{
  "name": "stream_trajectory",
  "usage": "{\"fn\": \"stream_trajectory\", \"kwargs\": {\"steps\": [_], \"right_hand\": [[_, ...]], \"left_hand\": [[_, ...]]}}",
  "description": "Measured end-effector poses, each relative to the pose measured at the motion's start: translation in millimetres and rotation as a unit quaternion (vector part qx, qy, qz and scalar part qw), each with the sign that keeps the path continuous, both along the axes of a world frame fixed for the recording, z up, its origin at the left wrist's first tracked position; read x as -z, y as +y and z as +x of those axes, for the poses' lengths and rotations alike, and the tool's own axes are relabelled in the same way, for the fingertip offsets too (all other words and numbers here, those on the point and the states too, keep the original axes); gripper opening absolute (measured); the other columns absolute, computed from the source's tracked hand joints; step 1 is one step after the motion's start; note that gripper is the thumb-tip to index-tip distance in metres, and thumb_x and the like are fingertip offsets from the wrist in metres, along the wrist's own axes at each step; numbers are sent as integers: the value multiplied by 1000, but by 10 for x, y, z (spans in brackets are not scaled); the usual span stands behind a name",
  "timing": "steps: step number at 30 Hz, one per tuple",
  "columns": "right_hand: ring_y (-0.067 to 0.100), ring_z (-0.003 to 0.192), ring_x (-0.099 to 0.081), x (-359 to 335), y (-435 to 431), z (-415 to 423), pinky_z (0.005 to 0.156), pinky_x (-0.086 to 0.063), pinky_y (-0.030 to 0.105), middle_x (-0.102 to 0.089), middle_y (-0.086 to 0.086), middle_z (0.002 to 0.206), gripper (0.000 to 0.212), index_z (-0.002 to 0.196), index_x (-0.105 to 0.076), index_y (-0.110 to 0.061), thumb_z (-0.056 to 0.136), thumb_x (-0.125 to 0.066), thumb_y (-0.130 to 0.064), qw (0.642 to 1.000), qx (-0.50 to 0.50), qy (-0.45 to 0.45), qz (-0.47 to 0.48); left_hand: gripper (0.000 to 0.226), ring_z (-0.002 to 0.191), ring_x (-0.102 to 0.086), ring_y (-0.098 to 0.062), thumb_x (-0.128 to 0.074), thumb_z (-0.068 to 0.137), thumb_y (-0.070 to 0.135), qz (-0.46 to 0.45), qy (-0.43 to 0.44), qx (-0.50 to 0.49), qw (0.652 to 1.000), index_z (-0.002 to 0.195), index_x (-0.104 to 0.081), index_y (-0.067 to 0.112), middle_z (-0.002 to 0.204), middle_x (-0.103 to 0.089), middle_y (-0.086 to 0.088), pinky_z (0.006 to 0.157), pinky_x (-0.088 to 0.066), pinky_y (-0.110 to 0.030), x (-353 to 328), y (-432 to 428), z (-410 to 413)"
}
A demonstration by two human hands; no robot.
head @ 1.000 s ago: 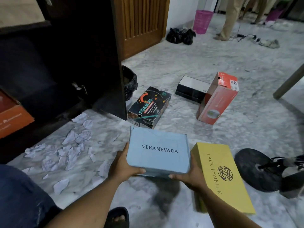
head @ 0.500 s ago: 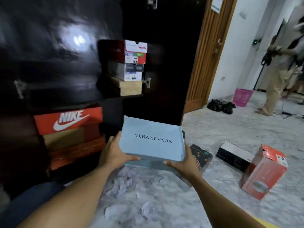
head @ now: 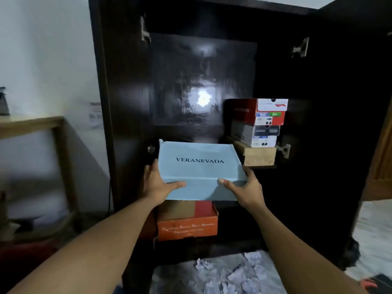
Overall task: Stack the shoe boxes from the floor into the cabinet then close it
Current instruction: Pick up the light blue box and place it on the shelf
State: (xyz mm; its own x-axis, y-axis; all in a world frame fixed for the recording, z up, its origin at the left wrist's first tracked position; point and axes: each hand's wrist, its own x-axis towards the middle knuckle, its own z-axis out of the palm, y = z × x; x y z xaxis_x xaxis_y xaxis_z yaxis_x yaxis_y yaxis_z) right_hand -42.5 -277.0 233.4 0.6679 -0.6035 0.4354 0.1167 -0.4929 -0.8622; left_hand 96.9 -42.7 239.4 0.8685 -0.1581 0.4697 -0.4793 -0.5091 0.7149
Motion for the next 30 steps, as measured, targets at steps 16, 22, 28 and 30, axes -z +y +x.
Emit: {"fn": "stream_trajectory", "kwargs": {"steps": [16, 22, 28, 30], "right_hand": [[16, 115, -56, 474, -138, 1325, 95, -52, 39, -52, 0, 125, 58, 132, -42, -17, 86, -77, -26, 982, 64, -164, 61], [18, 128, -48, 451, -258, 1754, 100, -48, 38, -45, 3, 142, 60, 141, -44, -20, 89, -72, -26, 989, 65, -130, -24], [25, 133, -45, 396, -318, 2021, 99, -45, 42, -37, 3, 151, 69, 147, -37, -26, 88, -71, -38, 995, 44, -52, -66], [26, 134, -43, 397, -341, 2074, 100, -44, 42, -35, 3, 152, 73, 149, -35, -28, 88, -72, -41, 997, 29, -37, -58]], "left_hand": [[72, 107, -59, -37, -83, 76, 33, -86, -91, -146, 981, 132, -44, 11, 131, -44, -10, 71, -50, -44, 354, -650, 821], [85, 132, -45, -33, -77, 84, 22, -107, -119, -150, 976, 155, -31, 18, 155, -24, -10, 100, -46, -41, 418, -912, 1129], [87, 153, 0, -34, -66, 91, 42, 60, -134, -176, 973, 159, -17, 20, 165, 13, -16, 116, -33, -44, 660, -1017, 1365], [87, 153, 4, -32, -60, 92, 50, 80, -141, -171, 972, 159, -14, 21, 164, 18, -14, 120, -26, -44, 711, -1000, 1431]]}}
